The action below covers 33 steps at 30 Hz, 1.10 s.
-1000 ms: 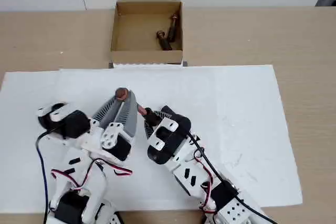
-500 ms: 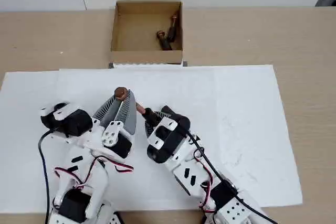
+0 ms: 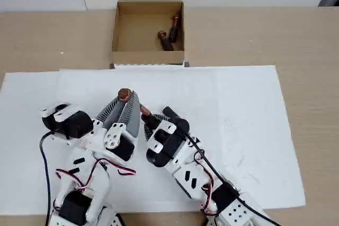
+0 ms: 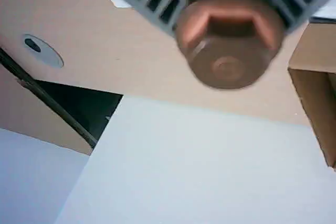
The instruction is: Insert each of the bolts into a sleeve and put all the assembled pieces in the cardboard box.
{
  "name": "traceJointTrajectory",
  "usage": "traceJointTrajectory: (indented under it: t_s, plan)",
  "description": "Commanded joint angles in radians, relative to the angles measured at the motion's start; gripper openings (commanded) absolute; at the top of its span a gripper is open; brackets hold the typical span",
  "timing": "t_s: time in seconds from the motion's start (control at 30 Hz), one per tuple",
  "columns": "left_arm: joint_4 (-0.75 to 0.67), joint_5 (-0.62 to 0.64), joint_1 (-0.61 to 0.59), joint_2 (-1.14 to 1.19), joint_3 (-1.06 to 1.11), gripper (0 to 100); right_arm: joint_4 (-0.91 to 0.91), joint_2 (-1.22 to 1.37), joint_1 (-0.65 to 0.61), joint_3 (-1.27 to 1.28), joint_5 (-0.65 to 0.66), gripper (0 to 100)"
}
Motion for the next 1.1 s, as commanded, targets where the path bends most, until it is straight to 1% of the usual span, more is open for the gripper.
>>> traceJointTrajectory:
  t_s: [0.0,0.13,0.47,0.63,0.7,0.77,0.87,0.93,1.07]
  plan:
    - [0.060,-0.026,0.028,-0.002,-0.010,0,-0.031,-0.013,-0.004,0.009,0.009,0.3]
    - [0.104,-0.032,0.023,-0.002,-0.033,0,-0.031,-0.013,0.030,0.008,0.009,0.3]
    - [0.107,-0.038,0.029,-0.002,-0.033,0,-0.033,-0.013,0.028,0.006,0.009,0.3]
    - [0.109,-0.037,0.029,0.000,0.012,0,-0.124,-0.013,0.028,0.008,0.009,0.3]
    - [0.124,-0.037,0.031,0.000,0.036,0,-0.131,-0.013,0.028,0.008,0.011,0.3]
    - [0.155,-0.037,0.057,0.000,0.051,0,-0.134,-0.013,0.028,0.008,0.011,0.3]
    - [0.229,-0.037,0.127,0.000,0.054,0,-0.137,-0.013,0.012,0.008,0.012,0.3]
    - [0.269,-0.037,0.163,0.000,0.054,0,-0.137,-0.013,-0.015,0.008,0.049,0.3]
    - [0.308,-0.038,0.172,0.002,0.054,0,-0.139,-0.013,-0.053,0.008,0.095,0.3]
